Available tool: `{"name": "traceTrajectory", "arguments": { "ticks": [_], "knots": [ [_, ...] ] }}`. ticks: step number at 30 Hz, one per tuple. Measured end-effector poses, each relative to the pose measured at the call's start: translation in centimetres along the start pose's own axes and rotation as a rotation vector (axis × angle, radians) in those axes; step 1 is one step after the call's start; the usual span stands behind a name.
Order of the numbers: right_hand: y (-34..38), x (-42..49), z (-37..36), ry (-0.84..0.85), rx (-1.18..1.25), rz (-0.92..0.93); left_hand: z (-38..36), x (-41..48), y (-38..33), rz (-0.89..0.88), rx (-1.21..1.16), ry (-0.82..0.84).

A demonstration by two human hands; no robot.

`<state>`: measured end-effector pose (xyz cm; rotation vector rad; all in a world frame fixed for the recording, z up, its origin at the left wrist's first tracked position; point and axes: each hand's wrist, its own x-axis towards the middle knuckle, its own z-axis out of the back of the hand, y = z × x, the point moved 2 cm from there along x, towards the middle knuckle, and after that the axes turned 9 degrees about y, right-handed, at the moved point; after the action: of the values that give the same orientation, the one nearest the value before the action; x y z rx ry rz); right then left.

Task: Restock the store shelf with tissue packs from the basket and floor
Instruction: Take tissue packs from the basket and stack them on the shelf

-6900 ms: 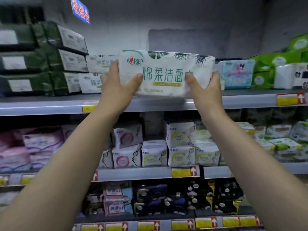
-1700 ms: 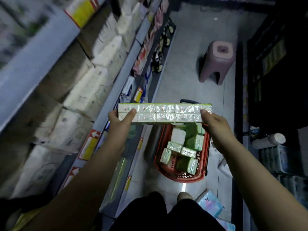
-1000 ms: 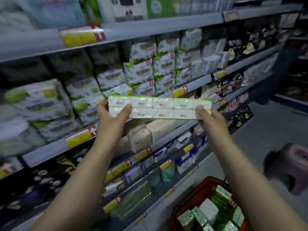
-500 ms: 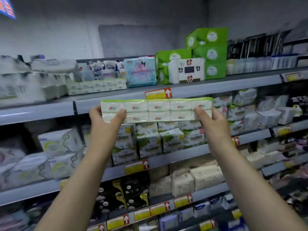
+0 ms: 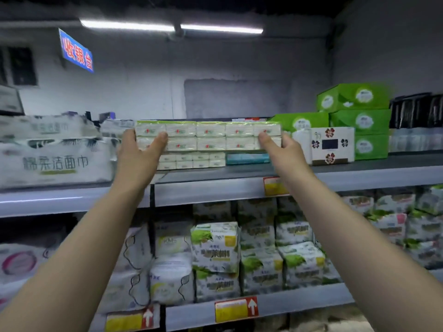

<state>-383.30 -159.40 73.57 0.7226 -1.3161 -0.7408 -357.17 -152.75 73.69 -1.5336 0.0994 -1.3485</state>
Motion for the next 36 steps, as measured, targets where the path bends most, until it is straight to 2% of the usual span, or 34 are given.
{"name": "traceTrajectory", "arguments": {
  "ticks": [6,11,15,18,20,22,27,36],
  "knots": [
    [-1.1,9.0,-4.5,0.061,-0.120,0.010,0.9,7.5,2.6,0.021,0.079,-0.117],
    [-2.6,15.0,-8.4,0.089,-0.195,-0.063,0.6,13.0,4.4,0.089,0.123,-0.119],
    [-3.5,17.6,-10.2,0.134,-0.447,-0.186,-0.9,16.3,7.4,0.247,0.255,0.087],
    [-5.2,18.4,-11.5,0.293,-0.664,-0.246,-2.1,16.7,9.4,0.320,0.726,0.379],
    [-6.3,18.8,-12.4,0.329,-0.767,-0.242,-2.8,16.0,9.9,0.302,0.853,0.556],
    [-6.7,19.1,-12.7,0.273,-0.811,-0.250,-3.2,15.7,10.3,0.305,0.828,0.578],
    [-7.3,20.2,-12.5,0.151,-0.818,-0.249,-3.0,16.5,10.3,0.425,0.594,0.324],
    [-8.3,21.0,-12.1,0.091,-0.850,-0.264,-3.1,18.0,10.6,0.494,0.303,0.278]
  ]
}}
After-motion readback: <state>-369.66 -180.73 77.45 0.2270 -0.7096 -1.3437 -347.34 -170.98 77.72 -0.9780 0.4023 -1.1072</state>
